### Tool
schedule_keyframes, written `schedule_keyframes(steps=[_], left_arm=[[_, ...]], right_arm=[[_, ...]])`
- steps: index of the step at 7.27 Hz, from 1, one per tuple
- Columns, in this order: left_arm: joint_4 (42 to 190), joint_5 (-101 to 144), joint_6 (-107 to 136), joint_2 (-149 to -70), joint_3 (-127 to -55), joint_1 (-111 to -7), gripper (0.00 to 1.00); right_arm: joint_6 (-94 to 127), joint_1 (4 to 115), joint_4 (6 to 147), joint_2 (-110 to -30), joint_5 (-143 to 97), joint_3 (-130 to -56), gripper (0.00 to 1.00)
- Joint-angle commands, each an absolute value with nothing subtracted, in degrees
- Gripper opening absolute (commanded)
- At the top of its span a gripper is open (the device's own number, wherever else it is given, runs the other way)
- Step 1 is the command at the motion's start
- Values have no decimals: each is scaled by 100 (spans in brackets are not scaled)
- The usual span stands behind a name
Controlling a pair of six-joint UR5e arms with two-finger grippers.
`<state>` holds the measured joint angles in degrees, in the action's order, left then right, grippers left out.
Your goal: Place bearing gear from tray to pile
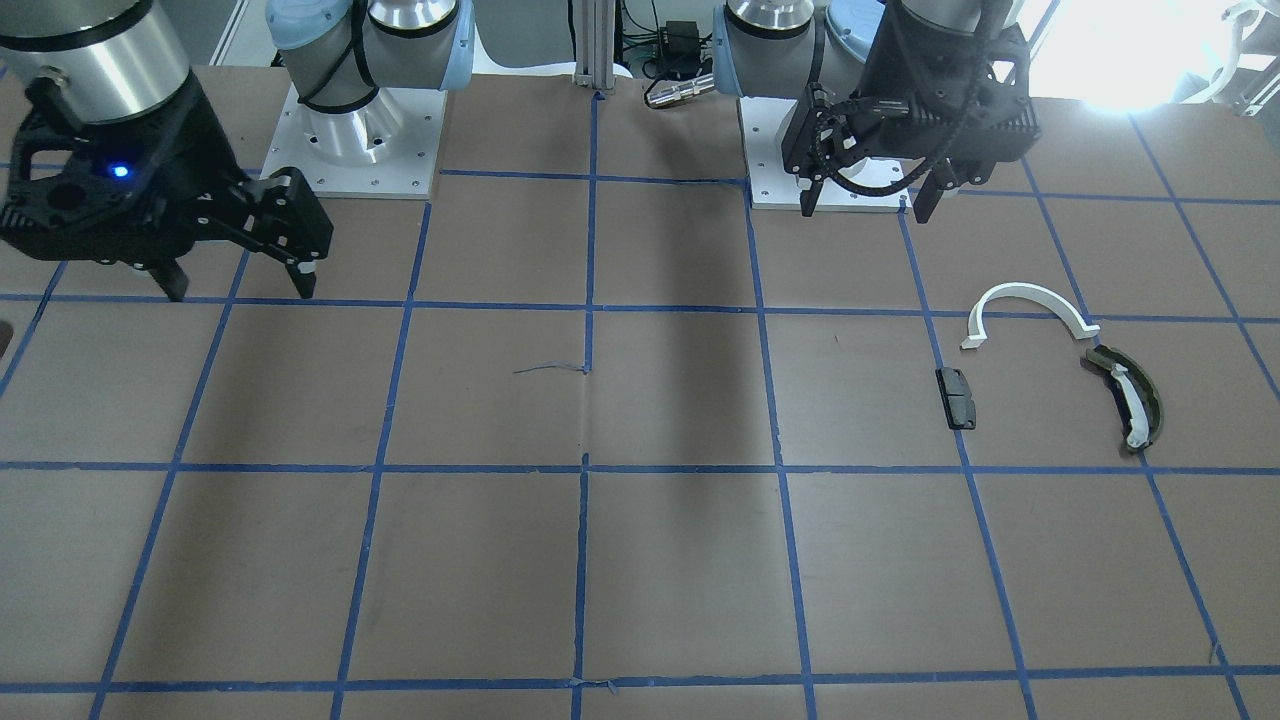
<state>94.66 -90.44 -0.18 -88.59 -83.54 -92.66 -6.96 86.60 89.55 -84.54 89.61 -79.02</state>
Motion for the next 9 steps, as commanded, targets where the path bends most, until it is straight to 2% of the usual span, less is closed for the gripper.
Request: schedule_keyframes(steps=[1,5,7,9], left_arm=[[9466,-9035,-18,-8859,-8358,-9272,100],[9466,-9035,-18,-8859,-8358,-9272,100],[9466,-9035,-18,-8859,-8358,-9272,100],[9466,-9026,-18,-8859,-8358,-9272,100]], right_arm=[[-2991,7607,9017,-8490,8938,-7866,100],[-6366,5489,9026,-8158,8990,-7989,100],[-7874,4584,9392,-7422,9315,-8033,100],[-8463,3984,10673,-6517,9273,-8042,100]])
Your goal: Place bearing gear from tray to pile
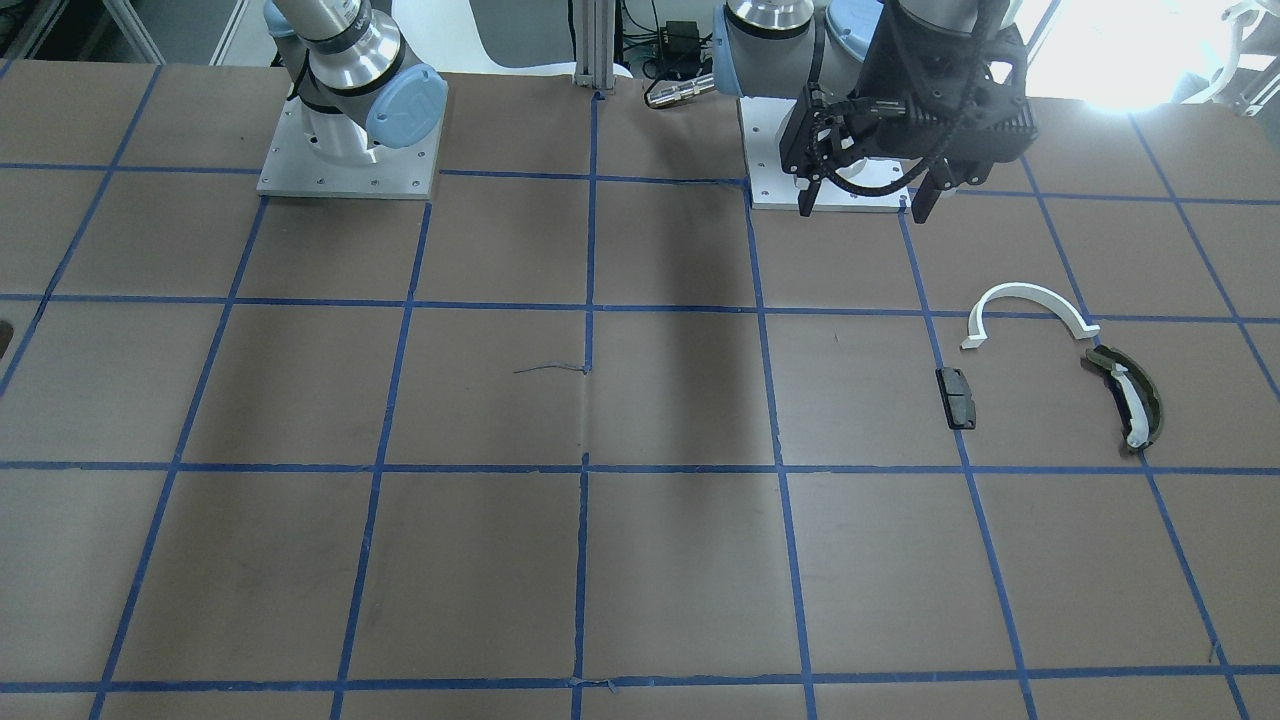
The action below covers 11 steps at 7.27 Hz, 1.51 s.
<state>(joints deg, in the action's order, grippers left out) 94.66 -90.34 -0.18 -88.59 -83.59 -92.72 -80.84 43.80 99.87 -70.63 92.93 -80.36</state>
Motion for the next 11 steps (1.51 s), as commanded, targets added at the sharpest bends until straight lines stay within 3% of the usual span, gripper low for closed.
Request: schedule_keyframes(steps=[1,4,8,10,11], left_arm=[[9466,-9026,-18,-8859,-8358,-9272,100],[9466,-9026,-18,-8859,-8358,-9272,100],[9466,-9035,-18,-8859,-8358,-9272,100],[9466,-9035,-18,-8859,-8358,-9272,100],[9466,-9035,-18,-8859,-8358,-9272,100]], right_arm=[[-8290,3964,10835,-6217,9090,-8042,100],[-8340,3946,11688,-5126,8894,-8103,100],[-8366,3920,11435,-5265,8948,-8218,99],[-8298,3868,11330,-5326,9000,-8418,95],[-8306,3798,11468,-5344,8965,-8585,87]])
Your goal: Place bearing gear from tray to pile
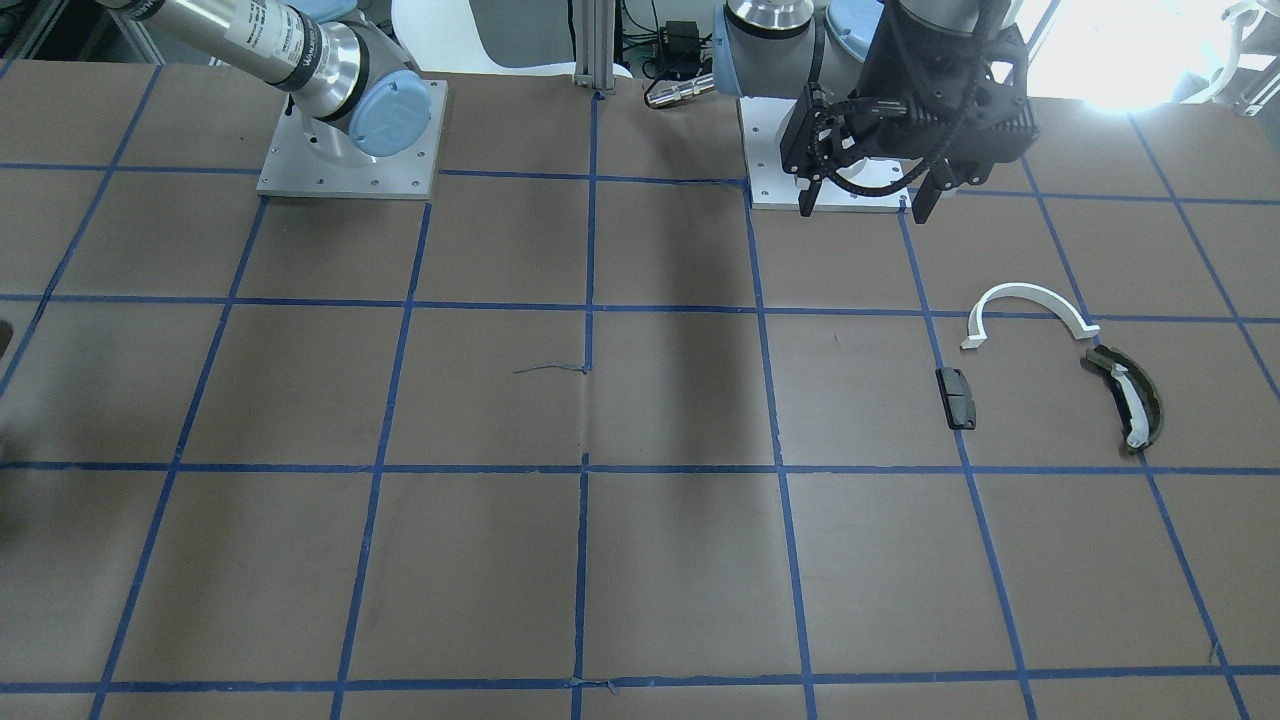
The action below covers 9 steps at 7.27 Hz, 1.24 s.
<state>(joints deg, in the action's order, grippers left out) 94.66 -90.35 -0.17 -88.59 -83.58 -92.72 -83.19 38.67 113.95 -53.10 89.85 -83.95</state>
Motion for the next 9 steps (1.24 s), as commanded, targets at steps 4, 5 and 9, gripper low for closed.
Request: schedule_keyframes(steps=[4,5,9], left_arm=[[9466,-9044,-18,-8842,-8358,-9272,100],[9466,-9044,-18,-8842,-8358,-9272,100],[9466,-9044,-18,-8833,-8367,-9272,100]], right_arm=[[-8358,3797,11575,-5344,8982,-8648,62],[-8350,3797,11584,-5344,8974,-8683,58],[-8358,3797,11575,-5352,9236,-8666,18]])
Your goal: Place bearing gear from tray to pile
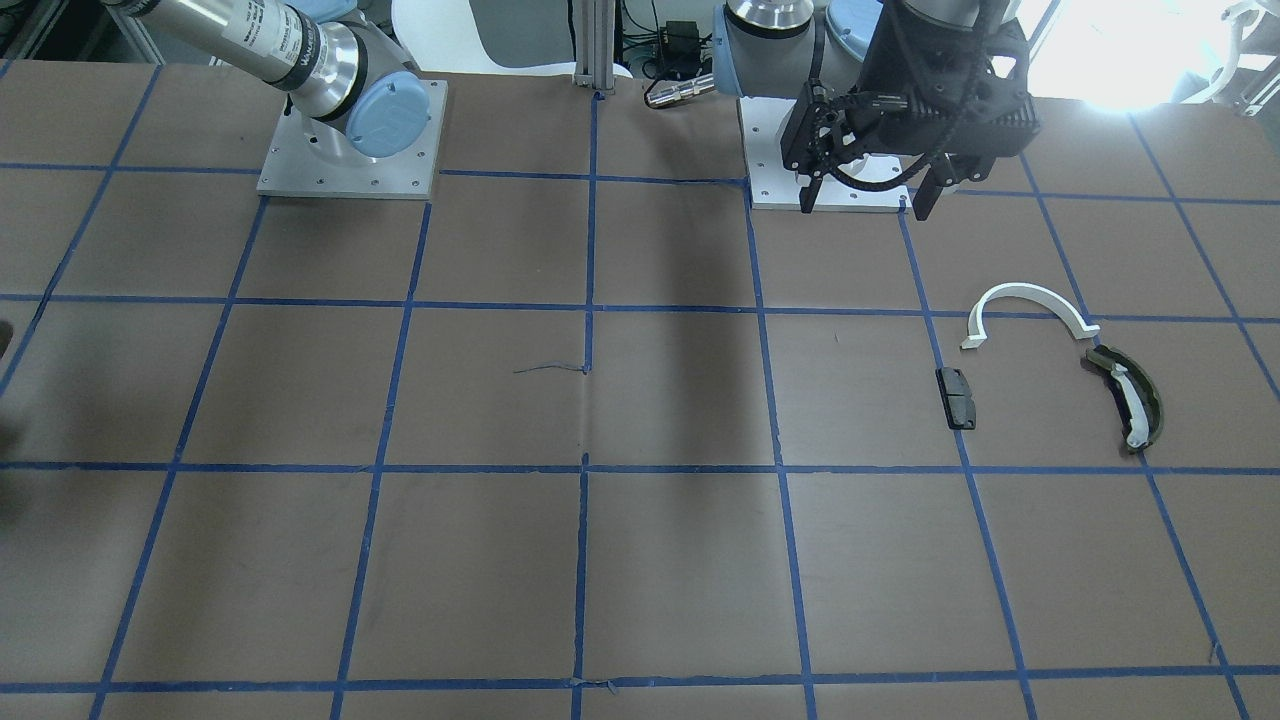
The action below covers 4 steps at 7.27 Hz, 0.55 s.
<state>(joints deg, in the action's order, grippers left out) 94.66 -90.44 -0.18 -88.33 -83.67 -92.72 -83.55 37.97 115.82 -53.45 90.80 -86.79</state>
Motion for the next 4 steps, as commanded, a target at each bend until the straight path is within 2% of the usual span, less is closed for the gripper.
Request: schedule_keyframes(steps=[1,4], left_arm=[[9466,-9035,-18,-8833,-8358,-9272,100],[9466,-9035,-18,-8842,-8367,-9272,100]], right_arm=[[-8332,3797,11566,-5413,9289,-8657,12],[-7503,4321,11007,-6553,9273,-8666,11]])
